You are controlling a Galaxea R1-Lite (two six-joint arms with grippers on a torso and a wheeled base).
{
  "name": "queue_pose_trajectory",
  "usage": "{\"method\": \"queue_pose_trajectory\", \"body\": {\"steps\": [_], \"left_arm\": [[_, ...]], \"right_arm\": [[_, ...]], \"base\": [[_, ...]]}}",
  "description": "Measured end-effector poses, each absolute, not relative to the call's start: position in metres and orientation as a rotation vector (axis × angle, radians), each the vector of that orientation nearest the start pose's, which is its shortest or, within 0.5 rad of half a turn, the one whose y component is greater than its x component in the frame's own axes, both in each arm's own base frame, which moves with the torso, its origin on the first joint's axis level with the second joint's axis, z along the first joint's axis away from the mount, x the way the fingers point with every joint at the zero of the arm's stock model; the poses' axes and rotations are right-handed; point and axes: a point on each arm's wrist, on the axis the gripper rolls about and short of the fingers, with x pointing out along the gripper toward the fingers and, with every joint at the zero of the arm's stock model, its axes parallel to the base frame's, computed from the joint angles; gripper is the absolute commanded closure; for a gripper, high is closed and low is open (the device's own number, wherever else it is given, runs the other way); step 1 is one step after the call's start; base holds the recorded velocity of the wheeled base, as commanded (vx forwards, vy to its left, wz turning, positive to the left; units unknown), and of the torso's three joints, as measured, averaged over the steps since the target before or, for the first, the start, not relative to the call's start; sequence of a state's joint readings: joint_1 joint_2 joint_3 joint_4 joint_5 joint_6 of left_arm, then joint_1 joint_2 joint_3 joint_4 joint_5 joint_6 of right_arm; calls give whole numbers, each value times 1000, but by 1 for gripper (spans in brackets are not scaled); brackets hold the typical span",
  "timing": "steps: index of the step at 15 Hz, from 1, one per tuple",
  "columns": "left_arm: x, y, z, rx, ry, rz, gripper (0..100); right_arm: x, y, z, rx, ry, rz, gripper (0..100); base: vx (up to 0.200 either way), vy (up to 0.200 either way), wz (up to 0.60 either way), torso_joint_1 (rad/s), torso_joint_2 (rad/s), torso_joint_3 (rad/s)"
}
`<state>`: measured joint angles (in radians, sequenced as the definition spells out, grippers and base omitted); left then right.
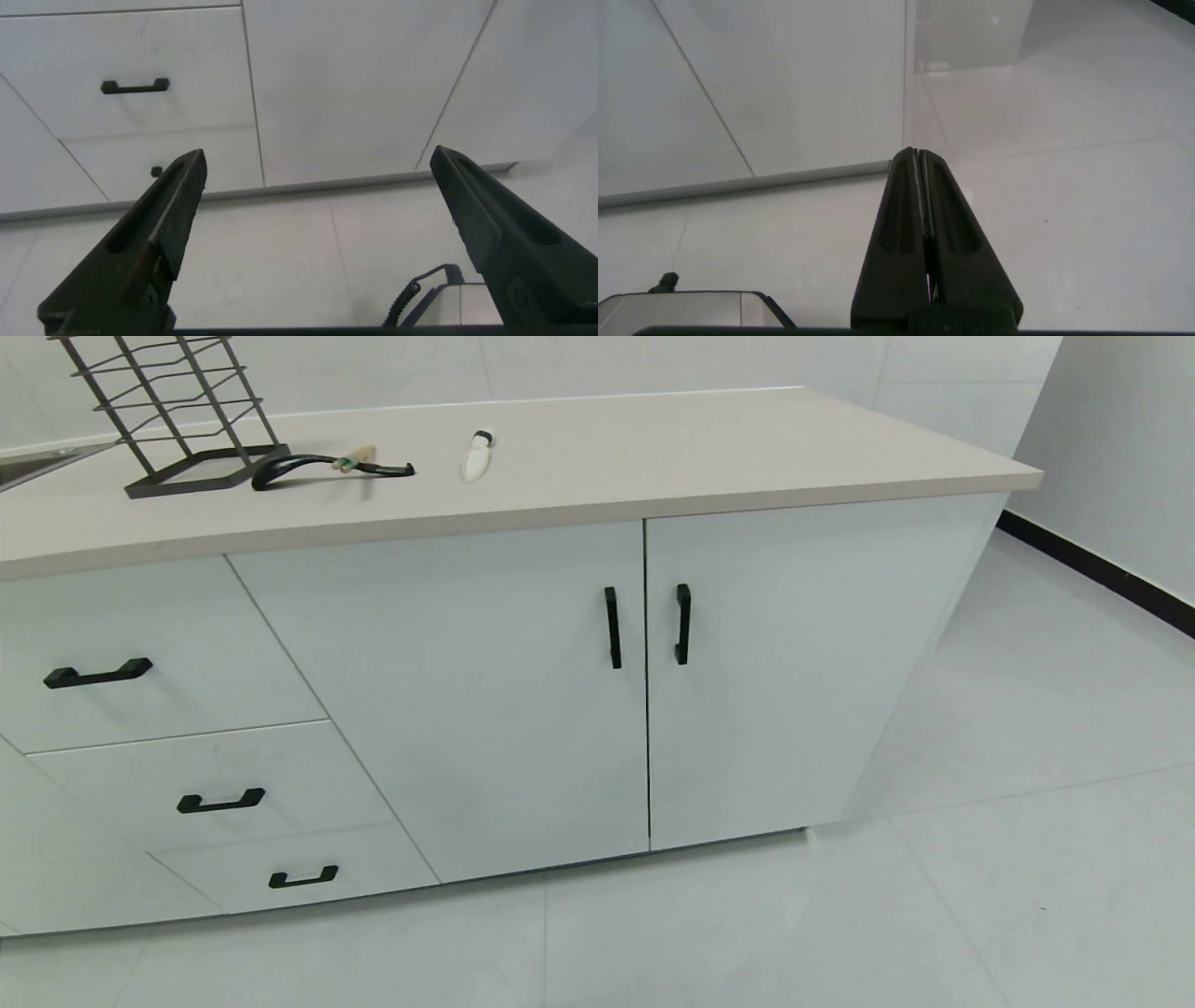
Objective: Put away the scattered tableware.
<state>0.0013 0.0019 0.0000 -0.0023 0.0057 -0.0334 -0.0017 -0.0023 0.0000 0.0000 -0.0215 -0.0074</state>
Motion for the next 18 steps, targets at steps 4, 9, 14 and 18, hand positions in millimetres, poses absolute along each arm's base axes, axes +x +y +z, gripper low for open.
{"method": "queue_pose_trajectory", "body": {"steps": [4,9,14,18], "left_arm": [[-23,0,76,-33,-1,8,0],[-23,0,76,-34,-4,9,0],[-23,0,76,-38,-5,8,0],[-23,0,76,-39,-3,8,0]], "right_arm": [[-23,0,75,-7,-2,-24,100],[-23,0,75,-6,-2,-23,100],[-23,0,75,-5,-2,-25,100],[-23,0,75,-5,-1,-25,100]], "base": [[150,100,0,4,4,5],[120,0,0,-2,3,0],[0,0,480,3,1,2],[0,0,600,1,2,7]]}}
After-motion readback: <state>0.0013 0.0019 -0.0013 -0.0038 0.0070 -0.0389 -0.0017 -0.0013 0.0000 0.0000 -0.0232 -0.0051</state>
